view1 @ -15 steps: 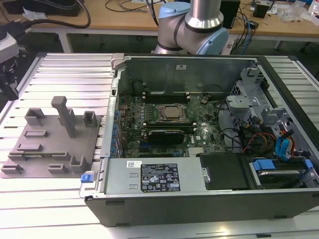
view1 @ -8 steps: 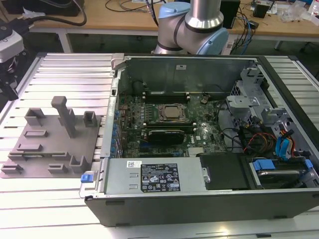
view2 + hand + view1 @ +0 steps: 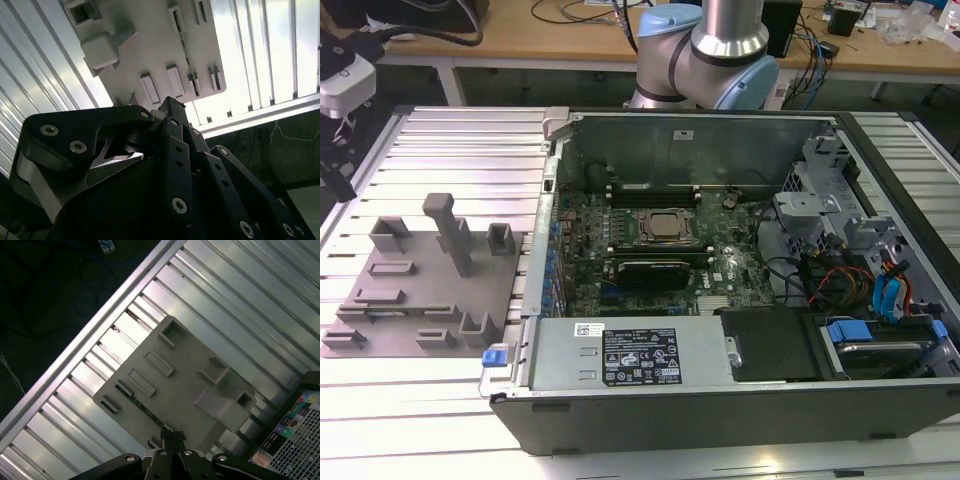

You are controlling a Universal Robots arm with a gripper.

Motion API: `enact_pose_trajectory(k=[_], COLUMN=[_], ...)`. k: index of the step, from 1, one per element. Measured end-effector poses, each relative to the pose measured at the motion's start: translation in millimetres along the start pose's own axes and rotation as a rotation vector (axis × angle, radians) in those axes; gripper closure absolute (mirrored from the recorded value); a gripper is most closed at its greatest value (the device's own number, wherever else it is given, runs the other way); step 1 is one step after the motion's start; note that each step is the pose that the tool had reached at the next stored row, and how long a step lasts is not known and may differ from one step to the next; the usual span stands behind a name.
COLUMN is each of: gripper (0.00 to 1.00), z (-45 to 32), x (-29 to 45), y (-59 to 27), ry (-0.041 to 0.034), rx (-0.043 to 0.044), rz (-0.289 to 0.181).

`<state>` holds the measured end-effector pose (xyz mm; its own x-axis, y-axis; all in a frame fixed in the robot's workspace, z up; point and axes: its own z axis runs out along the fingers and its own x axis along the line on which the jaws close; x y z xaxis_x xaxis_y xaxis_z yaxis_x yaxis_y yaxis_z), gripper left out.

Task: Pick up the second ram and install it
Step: 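Pick up the second ram and move it above second insertion slot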

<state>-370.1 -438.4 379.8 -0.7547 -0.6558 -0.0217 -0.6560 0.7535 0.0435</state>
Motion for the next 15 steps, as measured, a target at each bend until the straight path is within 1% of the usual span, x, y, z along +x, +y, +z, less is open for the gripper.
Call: enact_pose_trajectory(k=[1, 3, 11, 13, 15], gripper=[0.92, 0.92, 0.92, 0.92, 0.92], z=[0.0, 0.0, 0.0, 0.0, 0.0], x=[0.0, 0.0, 0.0, 0.0, 0.0], y=[0.0, 0.0, 0.0, 0.0, 0.0], ry=[0.0013, 0.0021, 0.0069, 0.0076, 0.0091], rx=[-0.0006, -0.001, -0.0035, -0.0038, -0.0046], rz=[-0.029, -0.047, -0.159, -0.175, -0.208])
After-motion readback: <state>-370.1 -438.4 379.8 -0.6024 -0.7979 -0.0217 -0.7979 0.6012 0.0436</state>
